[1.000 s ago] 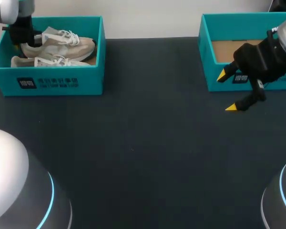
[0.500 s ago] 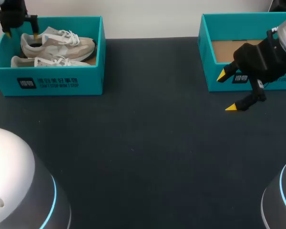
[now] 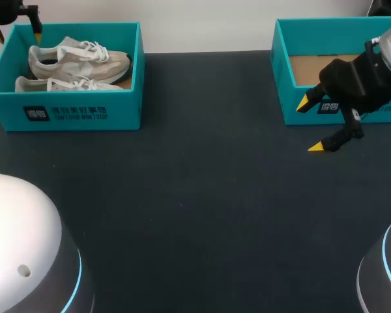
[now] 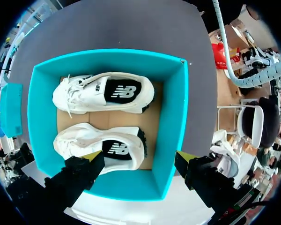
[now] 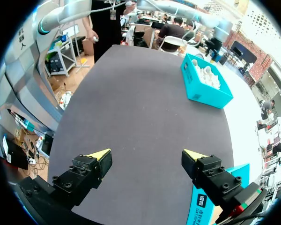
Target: Take the shoe out of the shoebox, open the shoe tongue, remove and reinsert the insole, then place the shoe into the shoebox
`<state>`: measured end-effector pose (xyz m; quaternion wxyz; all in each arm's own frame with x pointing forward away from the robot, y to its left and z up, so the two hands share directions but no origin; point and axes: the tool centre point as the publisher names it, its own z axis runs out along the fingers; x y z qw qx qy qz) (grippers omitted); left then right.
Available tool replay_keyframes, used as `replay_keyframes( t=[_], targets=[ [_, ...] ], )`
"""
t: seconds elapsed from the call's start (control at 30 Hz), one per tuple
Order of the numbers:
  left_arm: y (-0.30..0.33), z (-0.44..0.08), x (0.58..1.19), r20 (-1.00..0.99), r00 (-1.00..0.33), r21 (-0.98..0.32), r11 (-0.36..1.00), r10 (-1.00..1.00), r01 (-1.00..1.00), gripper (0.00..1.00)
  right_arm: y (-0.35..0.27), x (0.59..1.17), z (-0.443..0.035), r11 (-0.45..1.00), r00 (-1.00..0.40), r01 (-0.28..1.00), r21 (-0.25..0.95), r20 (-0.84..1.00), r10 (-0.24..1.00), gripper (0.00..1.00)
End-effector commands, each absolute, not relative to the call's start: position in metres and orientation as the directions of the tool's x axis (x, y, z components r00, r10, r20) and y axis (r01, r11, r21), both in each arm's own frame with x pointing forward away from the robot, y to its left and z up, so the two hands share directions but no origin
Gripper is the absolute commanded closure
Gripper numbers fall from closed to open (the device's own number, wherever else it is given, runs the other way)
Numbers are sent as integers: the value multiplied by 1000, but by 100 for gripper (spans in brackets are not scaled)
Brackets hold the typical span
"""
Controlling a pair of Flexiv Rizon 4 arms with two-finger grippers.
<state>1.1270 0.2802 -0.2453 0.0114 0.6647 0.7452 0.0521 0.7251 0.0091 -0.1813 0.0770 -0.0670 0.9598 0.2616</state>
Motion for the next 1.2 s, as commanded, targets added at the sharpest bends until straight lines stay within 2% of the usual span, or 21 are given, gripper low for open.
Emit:
replay_keyframes(
  t=[0.03, 0.17, 0.37, 0.8, 0.93, 0.97, 1.07, 1.2],
  targets=[
    [280, -246, 1121, 53, -116, 105, 110, 992, 988, 0, 10, 726, -182, 855, -979, -168, 490, -181, -88, 0],
    [280, -246, 1121, 53, -116, 105, 110, 992, 988, 0, 10, 726, -182, 855, -979, -168, 490, -181, -88, 0],
    [288, -254, 1089, 91, -56, 126, 44, 994, 991, 0, 10, 726, -182, 855, -979, -168, 490, -181, -88, 0],
    [285, -272, 1043, 66, 47, 54, -50, 997, 997, 0, 10, 726, -182, 855, -979, -168, 490, -181, -88, 0],
    [280, -283, 1037, 76, 82, 35, -85, 994, 996, 5, 10, 726, -182, 855, -979, -168, 490, -181, -88, 0],
    [279, -286, 1037, 77, 89, 29, -91, 993, 995, 10, 10, 726, -182, 855, -979, -168, 490, -181, -88, 0],
    [276, -297, 1037, 84, 96, 13, -97, 992, 995, 17, 10, 726, -182, 855, -979, -168, 490, -181, -88, 0],
    [277, -310, 1038, 95, 93, 4, -94, 991, 996, 18, 10, 726, -182, 855, -979, -168, 490, -181, -88, 0]
  ],
)
